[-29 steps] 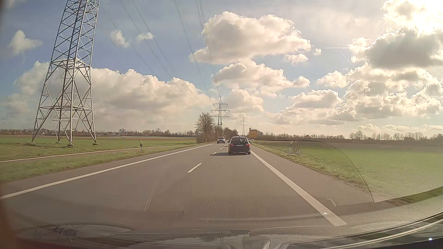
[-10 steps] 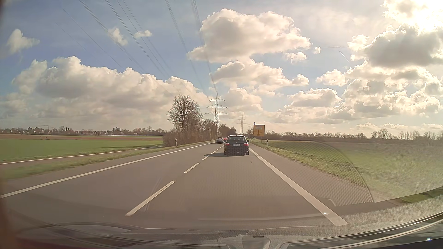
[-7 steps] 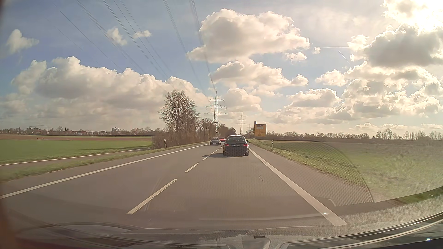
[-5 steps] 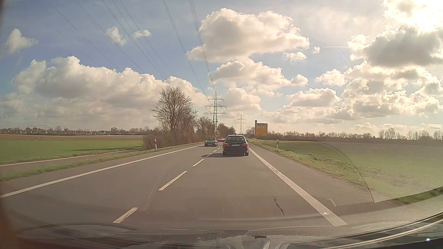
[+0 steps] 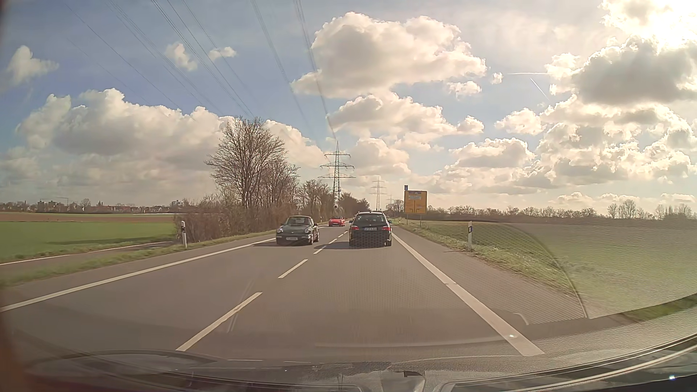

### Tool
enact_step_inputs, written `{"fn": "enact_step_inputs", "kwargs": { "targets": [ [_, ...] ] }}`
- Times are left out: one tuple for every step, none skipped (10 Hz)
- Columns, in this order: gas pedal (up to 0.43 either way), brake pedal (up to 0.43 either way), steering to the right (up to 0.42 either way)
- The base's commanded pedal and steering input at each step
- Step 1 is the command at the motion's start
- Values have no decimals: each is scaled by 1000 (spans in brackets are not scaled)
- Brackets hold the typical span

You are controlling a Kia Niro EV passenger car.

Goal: Follow the waypoints while adhering to traffic rules and regulations

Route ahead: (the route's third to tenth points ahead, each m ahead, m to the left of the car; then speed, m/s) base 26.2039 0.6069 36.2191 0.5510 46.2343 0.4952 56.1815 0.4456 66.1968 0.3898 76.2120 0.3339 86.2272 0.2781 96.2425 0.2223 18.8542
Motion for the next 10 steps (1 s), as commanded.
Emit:
{"fn": "enact_step_inputs", "kwargs": {
  "targets": [
    [130, 0, 1],
    [118, 0, 1],
    [118, 0, 1],
    [118, 0, 0],
    [110, 0, 0],
    [98, 0, 0],
    [98, 0, 0],
    [98, 0, 0],
    [98, 0, 0],
    [98, 0, 0]
  ]
}}
